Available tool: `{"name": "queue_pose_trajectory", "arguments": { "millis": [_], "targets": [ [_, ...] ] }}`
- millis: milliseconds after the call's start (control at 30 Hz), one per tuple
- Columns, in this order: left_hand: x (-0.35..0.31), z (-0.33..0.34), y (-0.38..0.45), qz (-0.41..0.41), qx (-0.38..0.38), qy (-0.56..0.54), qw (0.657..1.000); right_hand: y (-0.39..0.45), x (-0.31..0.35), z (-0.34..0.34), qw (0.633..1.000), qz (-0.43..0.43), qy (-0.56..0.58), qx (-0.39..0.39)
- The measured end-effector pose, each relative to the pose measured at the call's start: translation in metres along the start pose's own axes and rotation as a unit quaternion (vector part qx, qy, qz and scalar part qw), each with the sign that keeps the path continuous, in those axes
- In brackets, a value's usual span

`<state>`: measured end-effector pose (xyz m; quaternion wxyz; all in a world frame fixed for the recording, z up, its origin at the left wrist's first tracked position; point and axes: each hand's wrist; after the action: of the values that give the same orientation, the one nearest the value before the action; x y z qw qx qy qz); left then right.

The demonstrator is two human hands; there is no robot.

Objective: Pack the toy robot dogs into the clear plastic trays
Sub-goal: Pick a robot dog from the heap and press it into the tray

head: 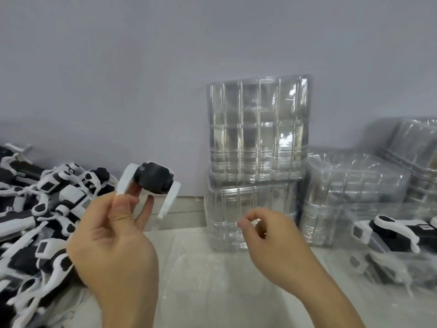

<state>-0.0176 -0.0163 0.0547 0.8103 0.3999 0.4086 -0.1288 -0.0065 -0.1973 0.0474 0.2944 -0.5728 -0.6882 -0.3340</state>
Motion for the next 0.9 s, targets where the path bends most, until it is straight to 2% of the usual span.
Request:
{"name": "queue_pose_trajectory", "arguments": {
  "millis": [100, 167, 200, 267, 333, 367, 400, 467, 533, 567, 600, 700, 767, 833, 900],
  "targets": [
    [-0.001, 0.004, -0.008, 0.102, 0.045, 0.053, 0.992, 0.002, 0.011, 0.012, 0.987, -0.036, 0.155, -0.012],
    [-0.006, 0.007, -0.009, 0.175, 0.089, 0.129, 0.972, 0.003, 0.018, 0.018, 0.957, -0.026, 0.288, 0.001],
    [-0.006, 0.008, -0.009, 0.185, 0.123, 0.145, 0.964, 0.002, 0.022, 0.021, 0.935, -0.018, 0.355, 0.018],
    [-0.008, 0.012, -0.007, 0.206, 0.199, 0.165, 0.944, 0.001, 0.029, 0.022, 0.862, -0.017, 0.5, 0.076],
    [-0.011, 0.017, -0.018, 0.26, 0.259, 0.197, 0.909, -0.002, 0.033, 0.02, 0.782, -0.04, 0.608, 0.131],
    [-0.005, 0.017, -0.025, 0.308, 0.293, 0.21, 0.881, -0.003, 0.034, 0.018, 0.762, -0.048, 0.629, 0.143],
    [0.0, 0.018, -0.029, 0.325, 0.327, 0.212, 0.862, -0.003, 0.034, 0.016, 0.762, -0.047, 0.63, 0.142],
    [0.002, 0.022, -0.036, 0.294, 0.402, 0.192, 0.846, -0.002, 0.03, 0.013, 0.787, -0.023, 0.608, 0.102],
    [-0.006, 0.024, -0.039, 0.217, 0.455, 0.116, 0.856, 0.0, 0.025, 0.011, 0.815, 0.0, 0.577, 0.052],
    [-0.009, 0.024, -0.039, 0.184, 0.457, 0.08, 0.866, 0.001, 0.023, 0.01, 0.828, 0.006, 0.559, 0.037],
    [-0.011, 0.024, -0.038, 0.168, 0.432, 0.064, 0.884, 0.0, 0.022, 0.009, 0.84, 0.01, 0.543, 0.026],
    [-0.01, 0.02, -0.029, 0.178, 0.262, 0.102, 0.943, -0.001, 0.018, 0.005, 0.856, 0.026, 0.517, 0.012],
    [-0.01, 0.017, -0.019, 0.136, 0.17, 0.107, 0.97, -0.001, 0.016, 0.003, 0.869, 0.022, 0.494, 0.023],
    [-0.011, 0.013, -0.009, 0.029, 0.131, 0.055, 0.989, -0.003, 0.017, 0.002, 0.88, 0.005, 0.472, 0.046],
    [-0.01, 0.009, 0.0, -0.118, 0.144, -0.038, 0.982, -0.005, 0.017, 0.001, 0.887, -0.008, 0.455, 0.072]
  ]
}}
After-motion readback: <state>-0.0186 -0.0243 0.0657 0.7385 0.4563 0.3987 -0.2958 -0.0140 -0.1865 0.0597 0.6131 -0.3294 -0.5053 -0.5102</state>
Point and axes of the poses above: each hand's wrist, its own y-axis towards the middle knuckle, its own z-axis out of the palm, x = y × z, and after that the axes turned 7 degrees about x, right-handed
